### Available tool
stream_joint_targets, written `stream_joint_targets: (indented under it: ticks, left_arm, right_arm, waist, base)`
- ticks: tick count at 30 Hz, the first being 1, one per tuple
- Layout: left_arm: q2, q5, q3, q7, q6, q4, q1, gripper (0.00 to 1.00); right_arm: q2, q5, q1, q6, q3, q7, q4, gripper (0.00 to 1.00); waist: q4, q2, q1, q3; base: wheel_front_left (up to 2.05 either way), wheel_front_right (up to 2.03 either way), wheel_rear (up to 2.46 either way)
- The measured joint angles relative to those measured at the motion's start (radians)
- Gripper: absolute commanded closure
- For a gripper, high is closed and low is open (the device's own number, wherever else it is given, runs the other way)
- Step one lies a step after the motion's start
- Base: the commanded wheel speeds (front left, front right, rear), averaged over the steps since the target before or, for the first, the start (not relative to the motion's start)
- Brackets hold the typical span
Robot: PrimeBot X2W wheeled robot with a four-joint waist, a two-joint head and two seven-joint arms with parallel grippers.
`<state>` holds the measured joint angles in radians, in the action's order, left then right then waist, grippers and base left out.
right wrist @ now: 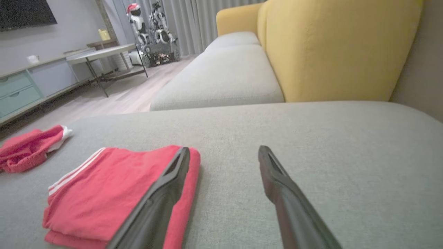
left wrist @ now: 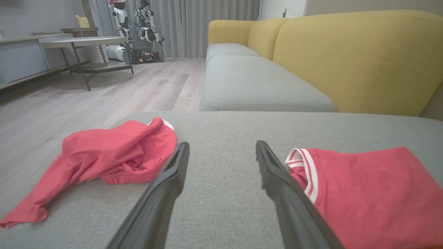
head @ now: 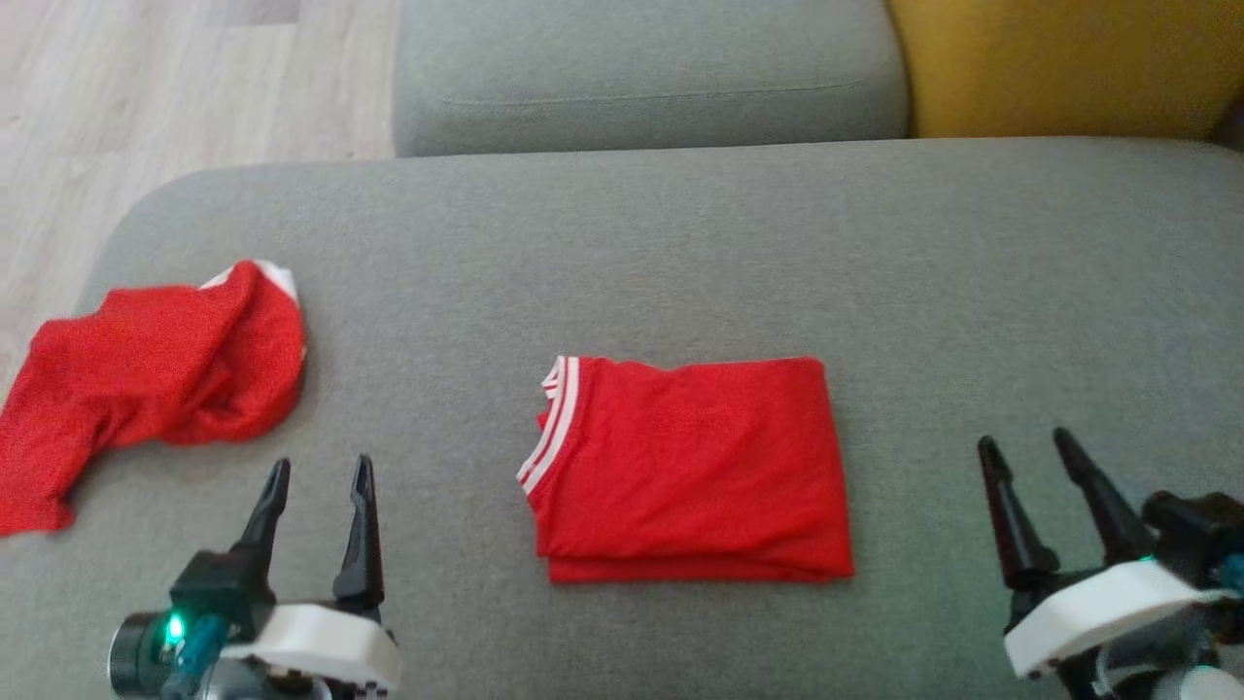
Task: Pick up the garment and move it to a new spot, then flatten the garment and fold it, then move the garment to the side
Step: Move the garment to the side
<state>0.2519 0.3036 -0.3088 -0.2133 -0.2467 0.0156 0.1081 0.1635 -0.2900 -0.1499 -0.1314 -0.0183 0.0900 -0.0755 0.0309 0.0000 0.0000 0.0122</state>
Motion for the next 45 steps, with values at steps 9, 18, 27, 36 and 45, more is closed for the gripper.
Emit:
stream_joint_targets:
  ticks: [9,18,27,36,45]
  left_arm:
    - [-0.028,-0.002,-0.015,-0.020,0.004,-0.016,-0.101,0.00]
    - [-0.066,-0.012,-0.036,-0.036,0.029,0.003,-0.151,0.00]
    - [-0.074,-0.023,-0.030,-0.036,0.045,0.007,-0.154,0.00]
    - [-0.085,-0.046,-0.003,-0.036,0.055,-0.011,-0.154,0.00]
    - [-0.105,-0.058,-0.004,-0.041,0.081,-0.023,-0.164,0.00]
  right_arm:
    - [-0.001,-0.028,0.090,0.000,-0.057,0.022,0.177,0.00]
    - [-0.003,-0.040,0.128,0.000,-0.053,0.035,0.451,0.00]
    - [-0.015,-0.057,0.233,0.000,-0.079,0.063,0.553,0.70]
    - [0.008,-0.051,0.266,0.000,-0.156,0.054,0.540,1.00]
    - [0.097,-0.053,0.340,0.000,-0.168,0.054,0.485,1.00]
  waist:
    - [0.108,0.0000,0.0000,-0.047]
    - [0.241,0.0000,0.0000,-0.088]
    - [0.258,0.0000,0.0000,-0.107]
    - [0.174,0.0000,0.0000,-0.114]
    - [0.009,0.0000,0.0000,-0.136]
  base:
    - [0.00,0.00,0.00]
    - [0.00,0.00,0.00]
    - [0.00,0.00,0.00]
    - [0.00,0.00,0.00]
    - [0.00,0.00,0.00]
